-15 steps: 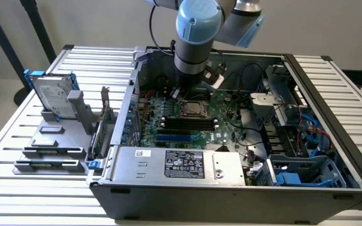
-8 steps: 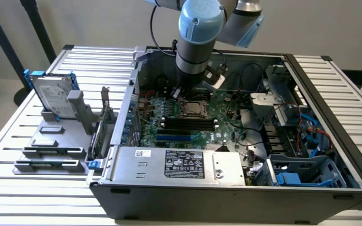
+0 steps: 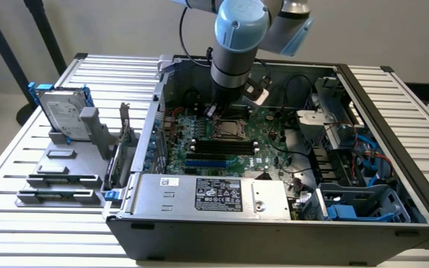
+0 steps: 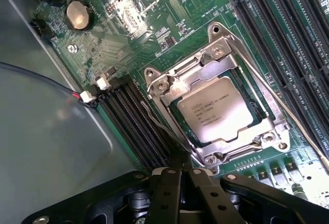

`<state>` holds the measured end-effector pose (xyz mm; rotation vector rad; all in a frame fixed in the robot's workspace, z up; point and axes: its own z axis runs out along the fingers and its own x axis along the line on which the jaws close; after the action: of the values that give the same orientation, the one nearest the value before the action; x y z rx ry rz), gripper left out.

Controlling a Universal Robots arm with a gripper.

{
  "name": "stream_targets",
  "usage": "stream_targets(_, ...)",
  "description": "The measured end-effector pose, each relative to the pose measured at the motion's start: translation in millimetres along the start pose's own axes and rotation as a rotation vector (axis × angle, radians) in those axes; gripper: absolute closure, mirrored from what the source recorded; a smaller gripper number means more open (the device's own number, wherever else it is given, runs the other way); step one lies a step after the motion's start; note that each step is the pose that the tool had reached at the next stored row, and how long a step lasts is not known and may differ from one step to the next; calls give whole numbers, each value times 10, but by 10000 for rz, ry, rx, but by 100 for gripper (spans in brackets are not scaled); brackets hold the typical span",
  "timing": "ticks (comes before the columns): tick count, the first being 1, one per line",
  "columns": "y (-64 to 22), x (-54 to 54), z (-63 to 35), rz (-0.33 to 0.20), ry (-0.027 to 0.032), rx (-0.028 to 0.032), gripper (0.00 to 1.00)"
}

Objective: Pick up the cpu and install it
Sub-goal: 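Install the first cpu locking lever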

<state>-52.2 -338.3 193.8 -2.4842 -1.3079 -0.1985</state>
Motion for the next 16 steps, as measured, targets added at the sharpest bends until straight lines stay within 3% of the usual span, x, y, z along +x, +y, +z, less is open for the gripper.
stream_targets(7, 21, 20, 16, 2, -96, -65, 89)
stream_targets(16, 78, 62, 23, 5, -155, -106, 89)
